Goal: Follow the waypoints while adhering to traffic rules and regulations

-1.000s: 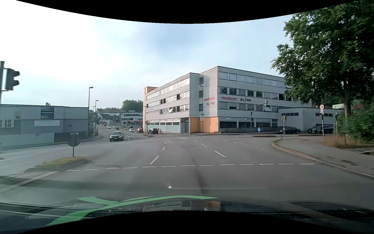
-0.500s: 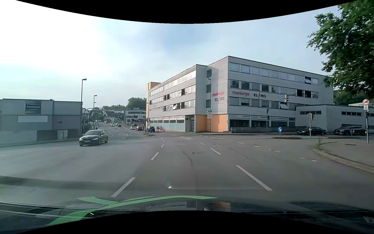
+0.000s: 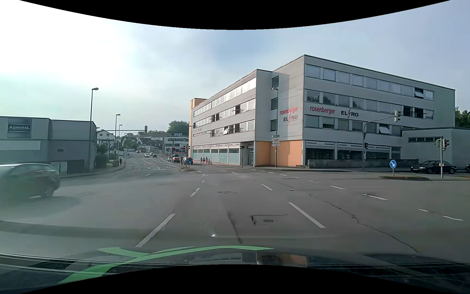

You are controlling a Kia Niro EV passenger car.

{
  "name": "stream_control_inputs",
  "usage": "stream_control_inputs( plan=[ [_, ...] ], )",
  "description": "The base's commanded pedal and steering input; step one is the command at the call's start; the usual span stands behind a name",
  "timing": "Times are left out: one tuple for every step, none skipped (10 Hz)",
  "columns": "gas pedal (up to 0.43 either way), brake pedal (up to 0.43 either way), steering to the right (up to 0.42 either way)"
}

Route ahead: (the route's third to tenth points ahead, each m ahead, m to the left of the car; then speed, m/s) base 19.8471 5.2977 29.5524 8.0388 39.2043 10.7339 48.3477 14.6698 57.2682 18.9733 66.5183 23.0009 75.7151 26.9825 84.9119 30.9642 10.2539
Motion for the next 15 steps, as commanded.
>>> stream_control_inputs(
  plan=[
    [0.098, 0.0, -0.041],
    [0.098, 0.0, -0.042],
    [0.098, 0.0, -0.044],
    [0.098, 0.0, -0.044],
    [0.098, 0.0, -0.044],
    [0.098, 0.0, -0.044],
    [0.098, 0.0, -0.043],
    [0.098, 0.0, -0.043],
    [0.087, 0.0, -0.042],
    [0.087, 0.0, -0.041],
    [0.087, 0.0, -0.041],
    [0.087, 0.0, -0.041],
    [0.087, 0.0, -0.042],
    [0.087, 0.0, -0.044],
    [0.087, 0.0, -0.045]
  ],
)
